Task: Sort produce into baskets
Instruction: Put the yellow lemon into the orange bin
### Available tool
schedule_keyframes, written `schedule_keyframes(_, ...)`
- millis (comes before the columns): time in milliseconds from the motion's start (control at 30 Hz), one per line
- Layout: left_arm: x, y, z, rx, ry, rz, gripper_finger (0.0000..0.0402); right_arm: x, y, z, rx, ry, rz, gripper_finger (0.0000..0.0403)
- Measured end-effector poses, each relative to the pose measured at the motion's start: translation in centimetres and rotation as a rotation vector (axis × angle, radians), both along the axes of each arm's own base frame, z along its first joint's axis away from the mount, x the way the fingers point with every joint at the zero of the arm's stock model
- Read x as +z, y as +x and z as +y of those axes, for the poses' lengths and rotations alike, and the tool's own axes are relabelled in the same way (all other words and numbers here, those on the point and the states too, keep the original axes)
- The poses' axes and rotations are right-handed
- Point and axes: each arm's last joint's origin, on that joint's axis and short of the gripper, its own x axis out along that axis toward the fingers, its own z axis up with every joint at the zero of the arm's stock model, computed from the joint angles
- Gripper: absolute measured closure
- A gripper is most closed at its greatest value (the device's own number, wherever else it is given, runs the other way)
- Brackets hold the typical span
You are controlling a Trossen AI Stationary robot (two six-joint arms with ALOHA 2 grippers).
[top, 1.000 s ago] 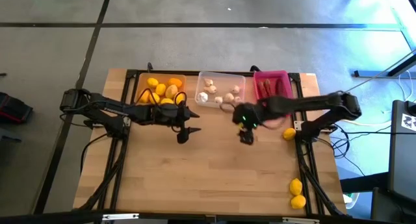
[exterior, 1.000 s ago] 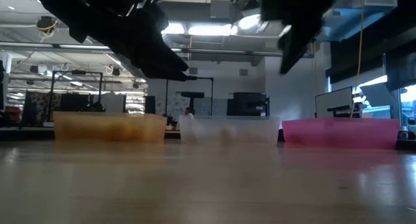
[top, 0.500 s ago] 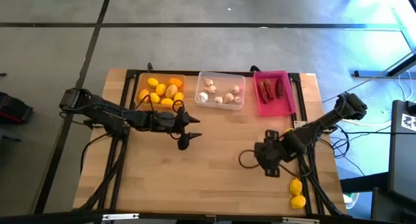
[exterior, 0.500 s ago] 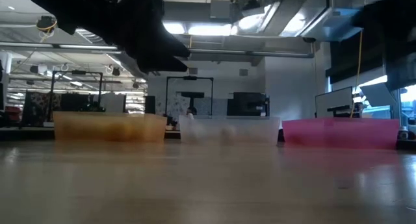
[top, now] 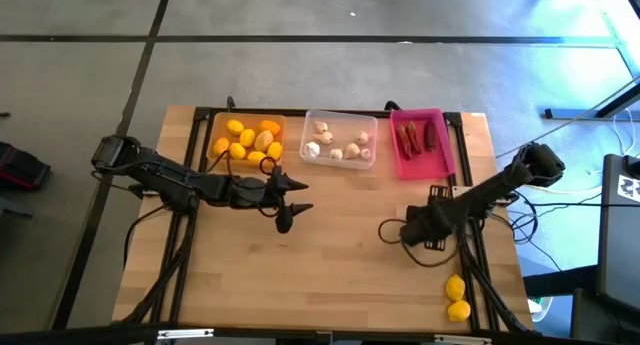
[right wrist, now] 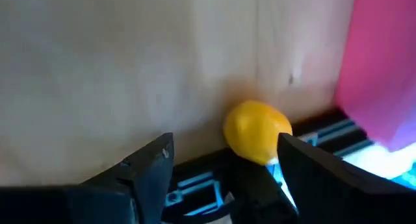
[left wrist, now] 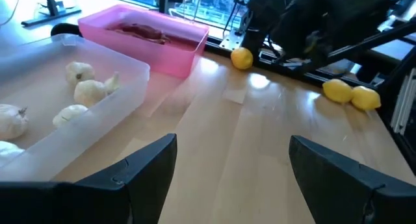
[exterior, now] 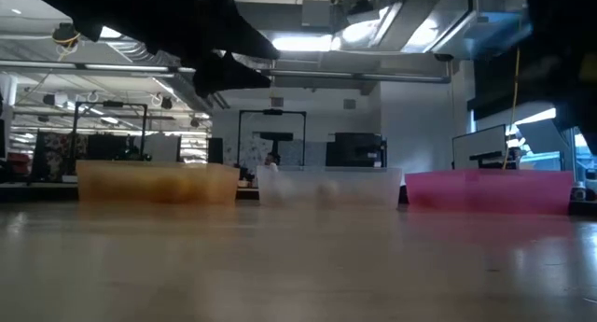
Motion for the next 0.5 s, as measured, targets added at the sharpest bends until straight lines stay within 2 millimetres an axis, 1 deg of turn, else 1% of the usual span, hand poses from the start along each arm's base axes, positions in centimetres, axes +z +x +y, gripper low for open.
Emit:
schedule_keyframes(67,0.1,0.0,0.1,0.004,0.002,-0.005,0.0109,-0.7,-0.1,-1.0,-0.032,-0.016,0.029,0.0139)
schedule_keyframes(133,0.1,0.1,0.4,0.013,0.002,-0.007,0.0109,-0.9,0.0,-1.8,-0.059,-0.027,0.037,0.0139)
schedule_keyframes(300,0.0,0.0,0.4,0.012,0.002,0.002,0.0109,-0.9,0.5,-3.4,-0.12,-0.013,0.046,0.0139)
schedule_keyframes(500,0.0,0.1,0.2,-0.047,-0.016,0.005,0.0109,-1.0,0.9,-5.3,-0.162,0.042,0.07,0.0139)
